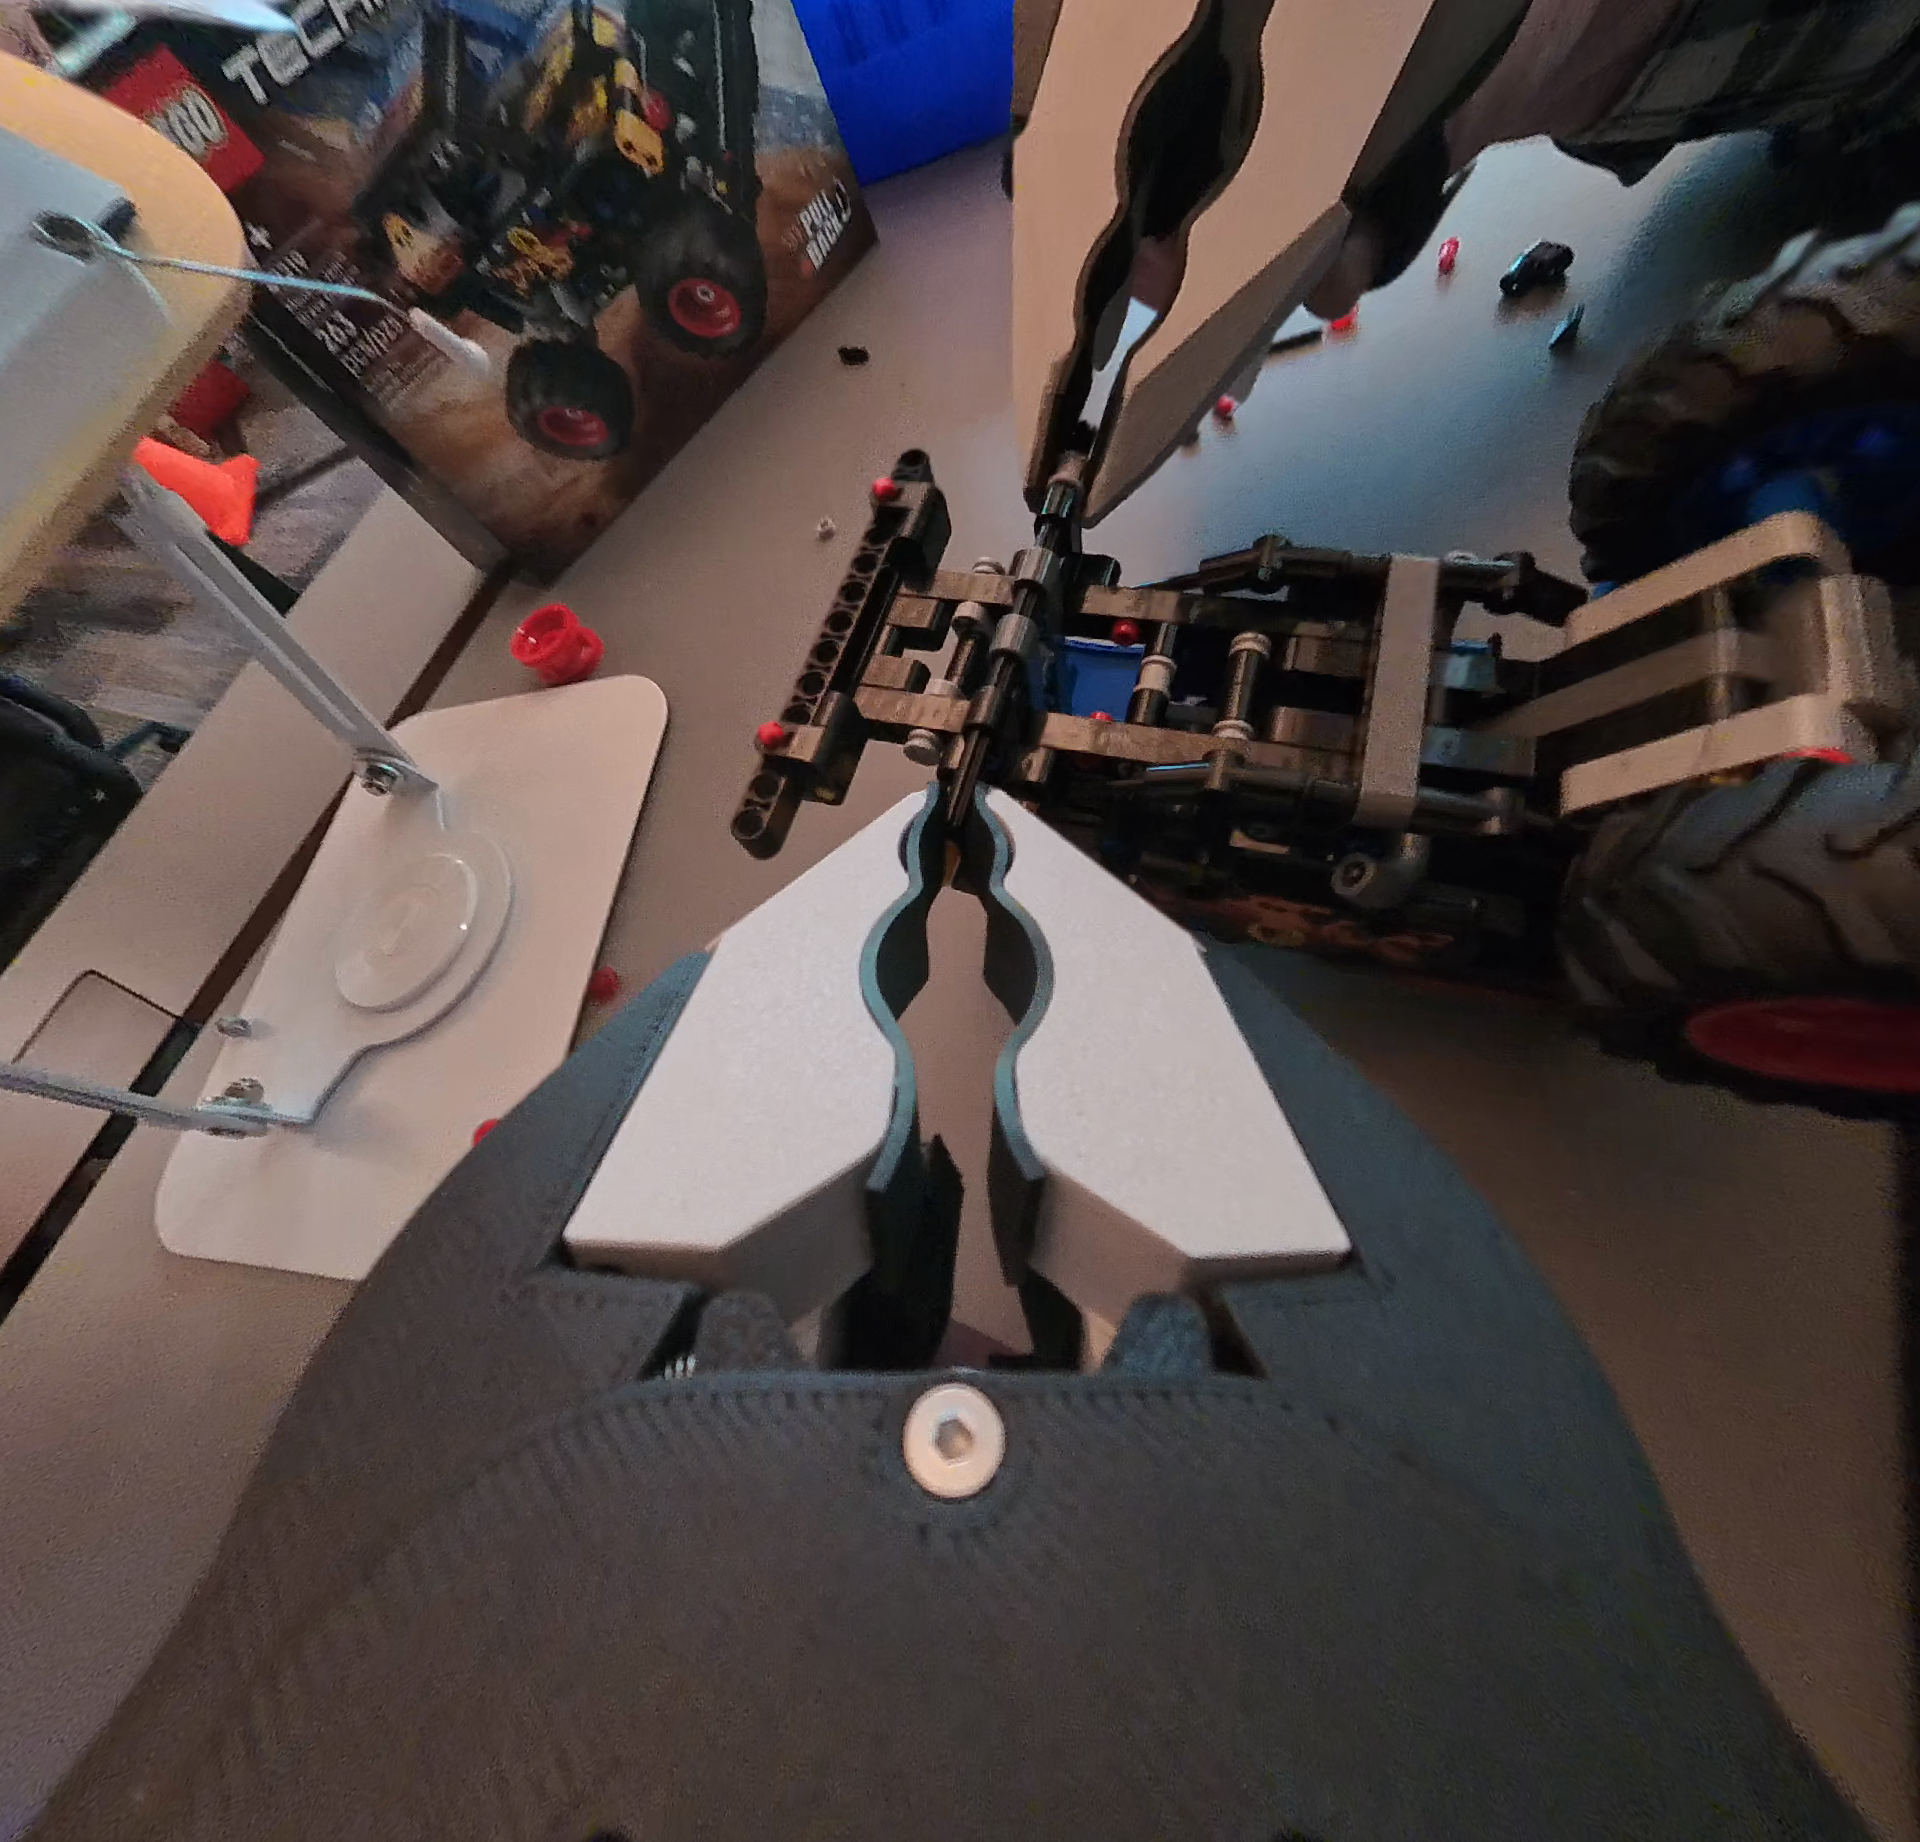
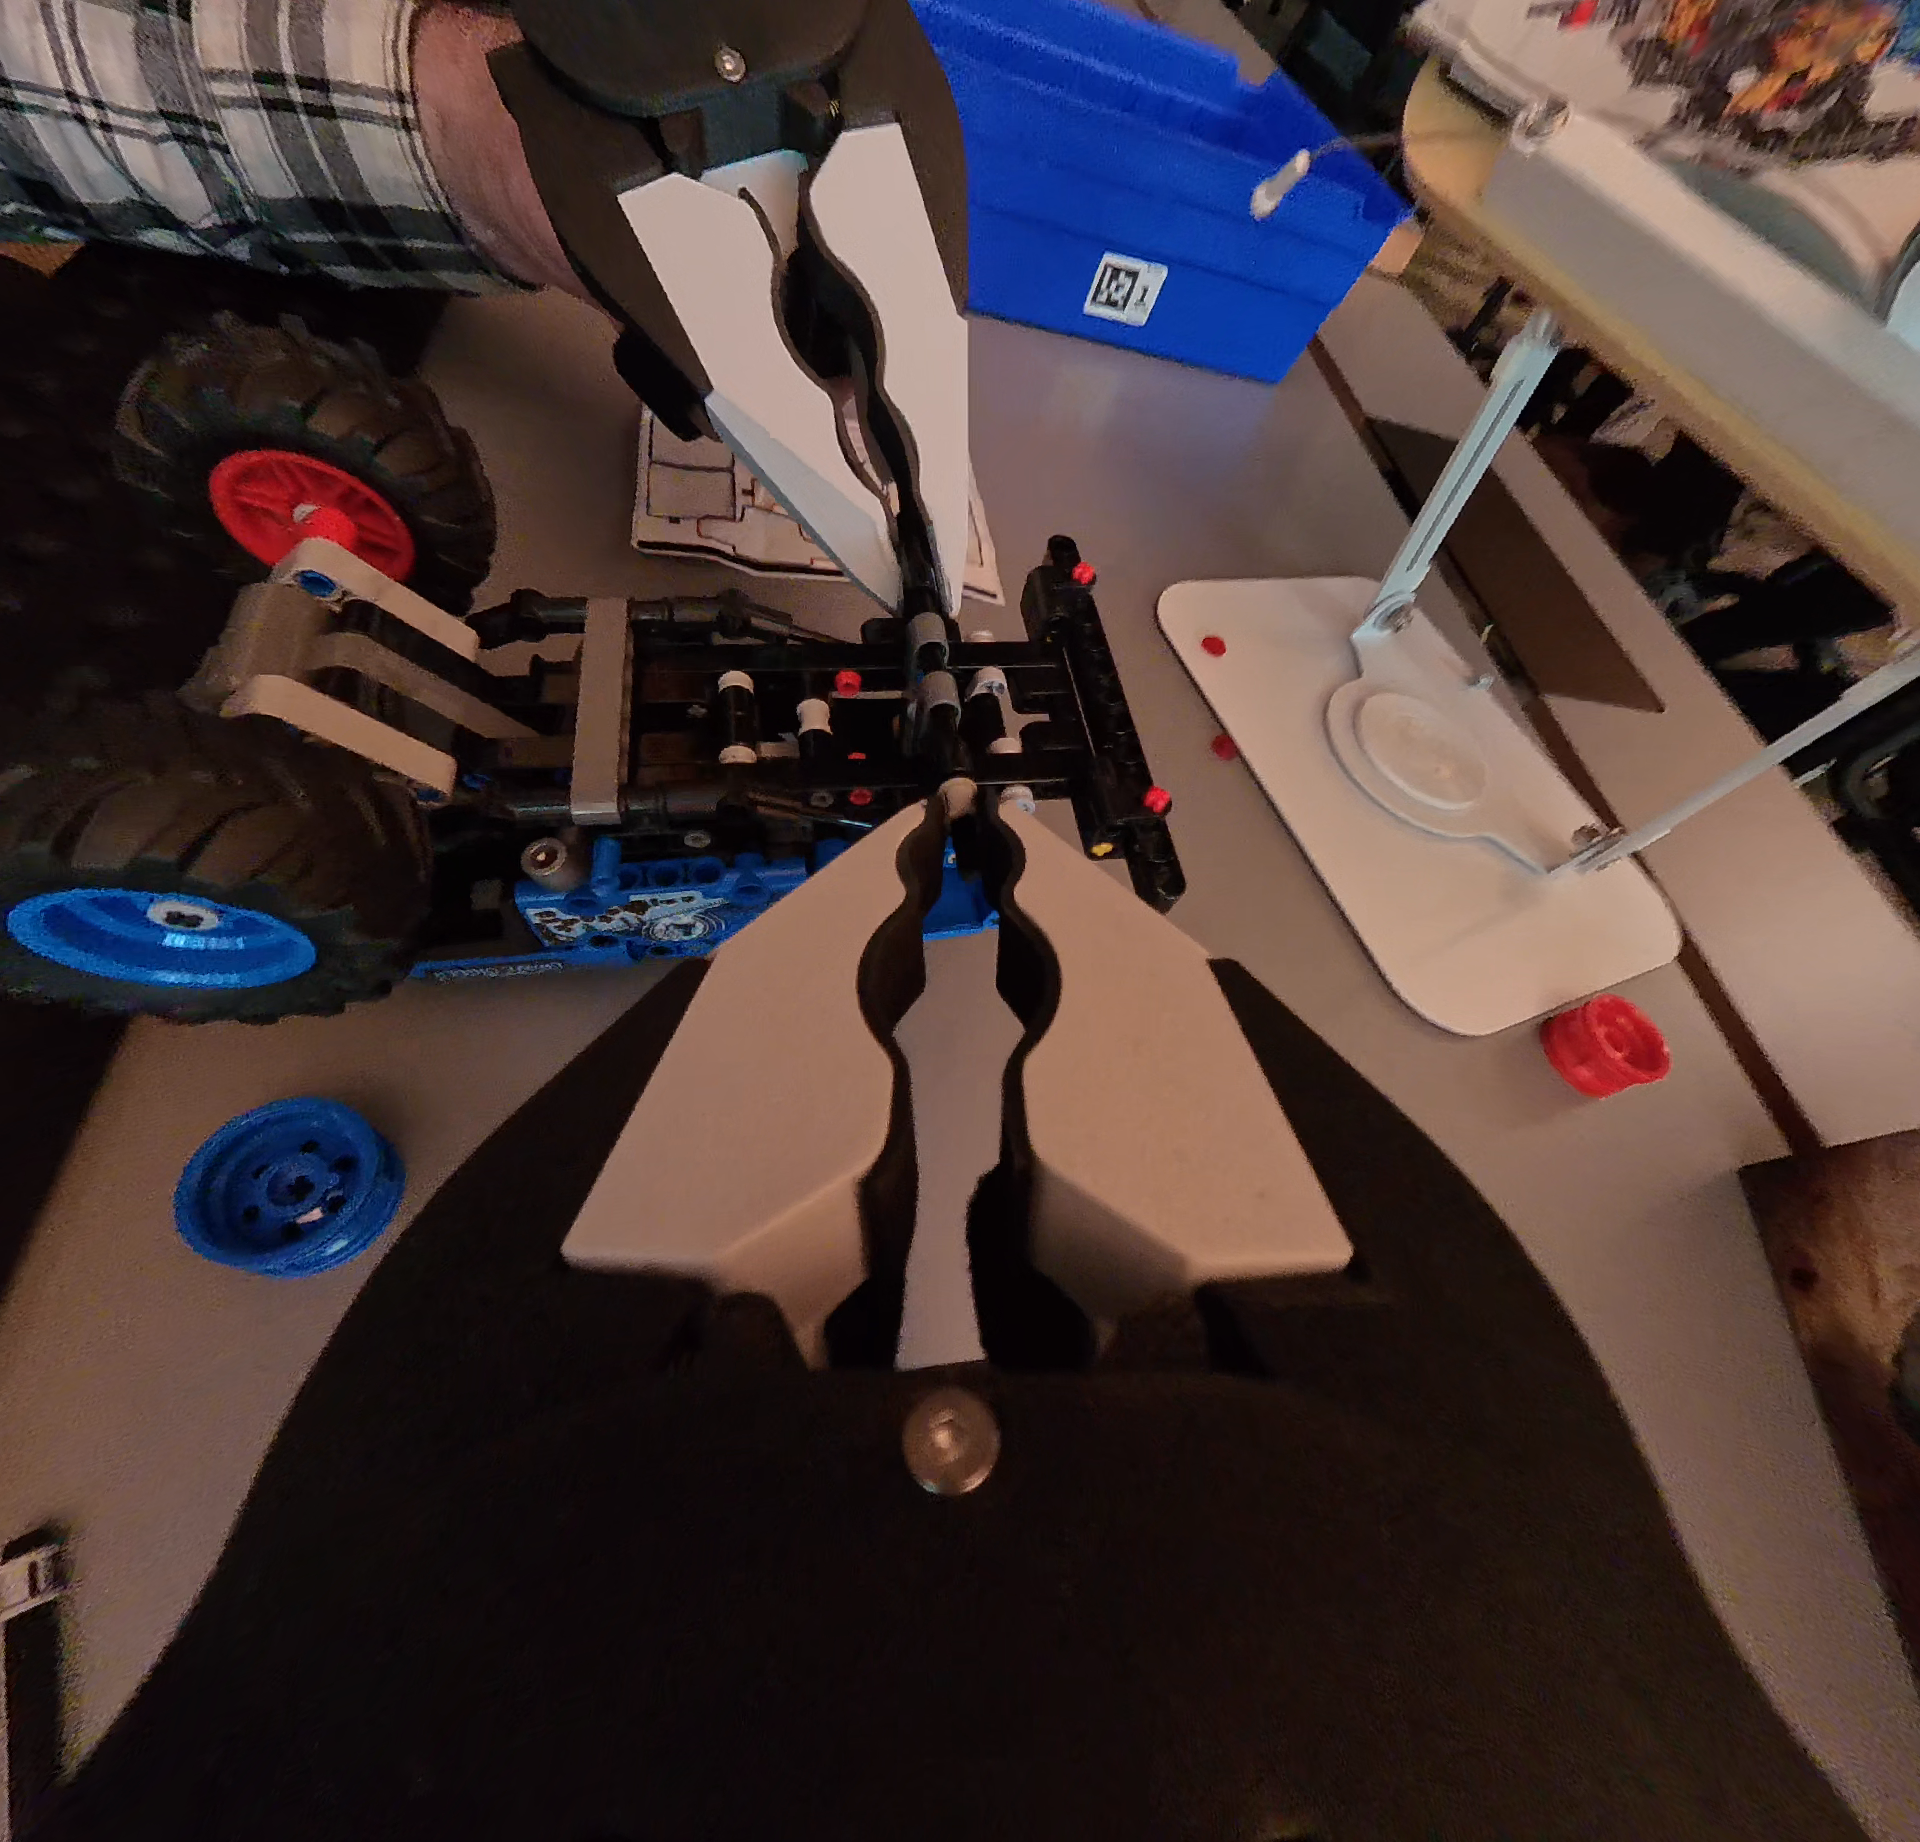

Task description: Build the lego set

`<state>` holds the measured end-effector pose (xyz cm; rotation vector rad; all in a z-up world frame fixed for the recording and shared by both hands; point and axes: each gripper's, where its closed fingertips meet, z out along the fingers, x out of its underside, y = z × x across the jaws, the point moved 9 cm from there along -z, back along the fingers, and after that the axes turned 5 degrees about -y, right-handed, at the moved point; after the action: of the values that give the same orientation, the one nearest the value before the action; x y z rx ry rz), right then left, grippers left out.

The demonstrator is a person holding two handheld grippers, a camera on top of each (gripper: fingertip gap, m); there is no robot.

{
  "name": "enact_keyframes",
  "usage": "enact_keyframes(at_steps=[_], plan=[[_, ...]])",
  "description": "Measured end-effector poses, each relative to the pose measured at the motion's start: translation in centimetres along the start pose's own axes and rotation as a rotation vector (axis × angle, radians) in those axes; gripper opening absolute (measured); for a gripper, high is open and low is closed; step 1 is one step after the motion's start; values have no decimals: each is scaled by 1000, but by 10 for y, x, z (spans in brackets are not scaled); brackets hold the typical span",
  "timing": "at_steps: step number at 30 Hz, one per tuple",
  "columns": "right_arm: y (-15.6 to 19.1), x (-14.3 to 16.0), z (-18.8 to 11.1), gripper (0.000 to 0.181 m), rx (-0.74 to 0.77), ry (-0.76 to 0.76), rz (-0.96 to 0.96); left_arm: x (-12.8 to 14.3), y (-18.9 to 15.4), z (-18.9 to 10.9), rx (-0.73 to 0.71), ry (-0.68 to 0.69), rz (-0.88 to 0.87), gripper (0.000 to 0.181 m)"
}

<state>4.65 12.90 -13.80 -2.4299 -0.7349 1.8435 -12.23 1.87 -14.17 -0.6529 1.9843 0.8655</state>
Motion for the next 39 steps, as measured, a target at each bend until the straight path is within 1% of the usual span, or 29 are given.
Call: enact_keyframes(at_steps=[5, 7, 10, 13, 15, 16, 19, 22, 24, 26, 31, 33, 37, 39], plan=[[-7, 13, 1, 4, -23, 25, 80, 12, 2, 8, 36, 48, -70, 3], [-9, 15, 0, 0, -37, 16, 109, 14, 4, 7, 53, 40, -104, 3], [-12, 17, -1, 2, -45, 19, 134, 17, 5, 8, 57, 48, -125, 3], [-18, 15, -11, 7, -14, 57, 129, 17, 5, 7, 73, 54, -142, 3], [-25, 10, -27, 7, 32, 99, 131, 16, 5, 5, 81, 49, -152, 3], [-31, 6, -39, 6, 79, 135, 128, 16, 5, 4, 78, 59, -149, 4], [-43, -11, -95, 7, 276, 222, 153, 15, 3, 0, 80, 74, -139, 3], [-32, -18, -147, 6, 396, 293, 206, 17, -2, -5, 92, 84, -145, 2], [-19, -8, -172, 6, 448, 390, 238, 17, -5, -9, 91, 87, -148, 1], [-7, 9, -186, 7, 481, 455, 291, 18, -9, -14, 77, 104, -146, 2], [16, 59, -205, 11, 548, 652, 409, 18, -24, -26, 36, 125, -128, 2], [22, 77, -214, 8, 593, 742, 445, 18, -31, -31, 26, 130, -139, 3], [28, 110, -223, 10, 581, 810, 542, 17, -47, -40, 13, 126, -152, 3], [31, 118, -222, 6, 560, 808, 565, 16, -56, -43, 5, 128, -147, 3]])
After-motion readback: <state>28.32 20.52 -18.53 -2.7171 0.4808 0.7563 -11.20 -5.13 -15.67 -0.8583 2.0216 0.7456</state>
